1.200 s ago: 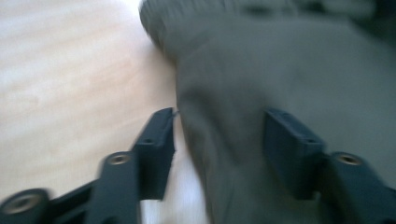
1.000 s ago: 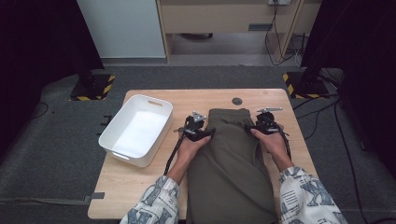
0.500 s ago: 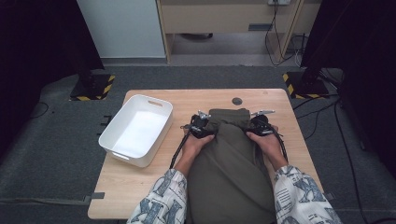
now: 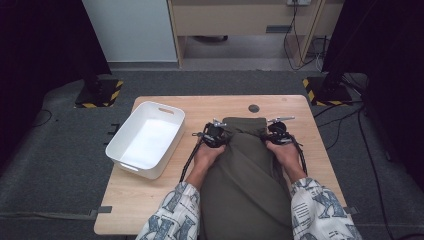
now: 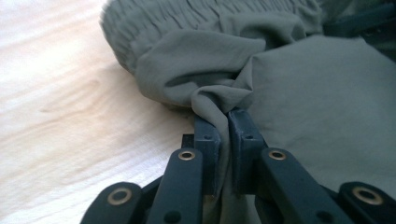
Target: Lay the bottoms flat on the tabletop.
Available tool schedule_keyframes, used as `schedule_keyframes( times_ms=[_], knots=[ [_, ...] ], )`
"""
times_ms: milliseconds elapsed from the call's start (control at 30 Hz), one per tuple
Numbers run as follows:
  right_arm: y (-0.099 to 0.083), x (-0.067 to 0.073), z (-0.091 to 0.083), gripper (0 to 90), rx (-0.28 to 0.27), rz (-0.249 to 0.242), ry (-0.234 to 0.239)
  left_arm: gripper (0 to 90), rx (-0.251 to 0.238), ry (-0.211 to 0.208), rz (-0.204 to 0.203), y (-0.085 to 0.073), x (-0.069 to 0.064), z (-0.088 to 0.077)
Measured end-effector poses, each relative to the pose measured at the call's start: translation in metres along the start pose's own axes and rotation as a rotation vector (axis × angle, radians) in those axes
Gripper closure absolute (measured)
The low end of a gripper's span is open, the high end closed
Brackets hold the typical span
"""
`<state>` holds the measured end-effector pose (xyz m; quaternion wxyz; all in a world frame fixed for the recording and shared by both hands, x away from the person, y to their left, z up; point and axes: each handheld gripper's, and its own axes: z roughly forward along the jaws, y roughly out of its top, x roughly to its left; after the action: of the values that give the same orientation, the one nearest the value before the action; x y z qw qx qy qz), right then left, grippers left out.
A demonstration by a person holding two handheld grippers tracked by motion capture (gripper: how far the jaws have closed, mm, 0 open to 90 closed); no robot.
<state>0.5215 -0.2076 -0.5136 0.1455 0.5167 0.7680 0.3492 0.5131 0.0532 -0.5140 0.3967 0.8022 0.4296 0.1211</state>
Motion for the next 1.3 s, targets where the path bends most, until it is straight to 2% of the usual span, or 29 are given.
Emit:
schedule_keyframes(
  times_ms=[333, 633, 933, 1300],
  knots=[
    [0.015, 0.01, -0.033, 88.0, -0.077, -0.048, 0.002, 83.4, -0.065, 0.018, 0.024, 0.014, -0.006, -0.026],
    [0.036, 0.02, -0.053, 88.1, -0.136, -0.074, 0.008, 83.6, -0.116, 0.031, 0.036, 0.031, -0.003, -0.049],
    [0.054, 0.023, -0.066, 88.0, -0.176, -0.082, 0.007, 83.6, -0.158, 0.037, 0.046, 0.048, 0.0, -0.063],
    [0.068, 0.024, -0.074, 88.0, -0.203, -0.08, 0.006, 83.6, -0.172, 0.045, 0.058, 0.063, 0.002, -0.071]
  ],
)
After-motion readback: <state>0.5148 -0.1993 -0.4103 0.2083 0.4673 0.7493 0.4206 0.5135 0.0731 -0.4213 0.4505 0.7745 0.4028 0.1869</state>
